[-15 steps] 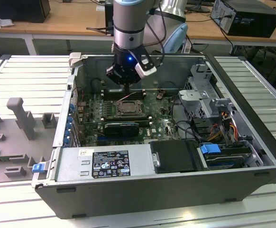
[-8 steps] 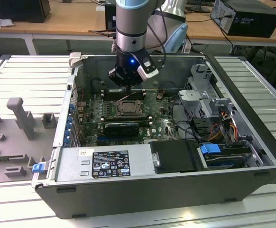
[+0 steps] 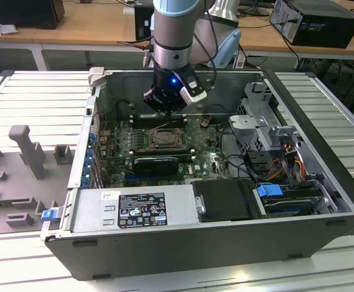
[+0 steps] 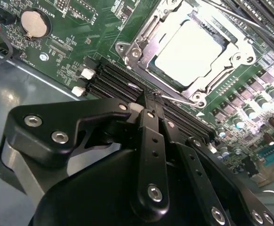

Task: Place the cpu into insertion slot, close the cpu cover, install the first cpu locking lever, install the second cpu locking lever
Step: 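Install the first cpu locking lever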

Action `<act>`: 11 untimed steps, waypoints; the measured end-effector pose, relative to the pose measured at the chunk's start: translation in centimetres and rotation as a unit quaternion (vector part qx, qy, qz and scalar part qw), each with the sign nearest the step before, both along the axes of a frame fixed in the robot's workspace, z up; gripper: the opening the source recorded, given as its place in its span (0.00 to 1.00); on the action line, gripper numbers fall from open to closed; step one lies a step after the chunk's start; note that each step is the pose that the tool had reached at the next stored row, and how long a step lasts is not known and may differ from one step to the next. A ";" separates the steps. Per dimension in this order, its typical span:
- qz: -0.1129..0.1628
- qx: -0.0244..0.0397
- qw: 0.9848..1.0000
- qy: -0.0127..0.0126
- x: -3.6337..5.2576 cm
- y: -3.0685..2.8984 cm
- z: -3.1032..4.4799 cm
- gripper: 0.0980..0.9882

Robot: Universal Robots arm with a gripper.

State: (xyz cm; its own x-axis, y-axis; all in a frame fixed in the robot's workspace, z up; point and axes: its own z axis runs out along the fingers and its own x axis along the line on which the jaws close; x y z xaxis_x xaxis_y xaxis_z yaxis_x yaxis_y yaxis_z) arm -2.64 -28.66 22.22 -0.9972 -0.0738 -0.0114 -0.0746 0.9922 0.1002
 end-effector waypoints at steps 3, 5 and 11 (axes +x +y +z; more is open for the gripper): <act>0.000 0.000 1.000 -0.004 0.02 0.00 -0.16 0.01; 0.000 0.001 1.000 -0.006 0.05 0.00 -0.32 0.01; -0.001 0.001 1.000 -0.007 0.26 0.00 -0.78 0.01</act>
State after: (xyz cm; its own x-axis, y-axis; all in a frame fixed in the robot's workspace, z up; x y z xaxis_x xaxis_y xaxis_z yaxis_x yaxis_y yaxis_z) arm -2.38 -28.66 21.44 -0.9971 -0.0710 -0.0259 -0.0732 0.9923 0.1002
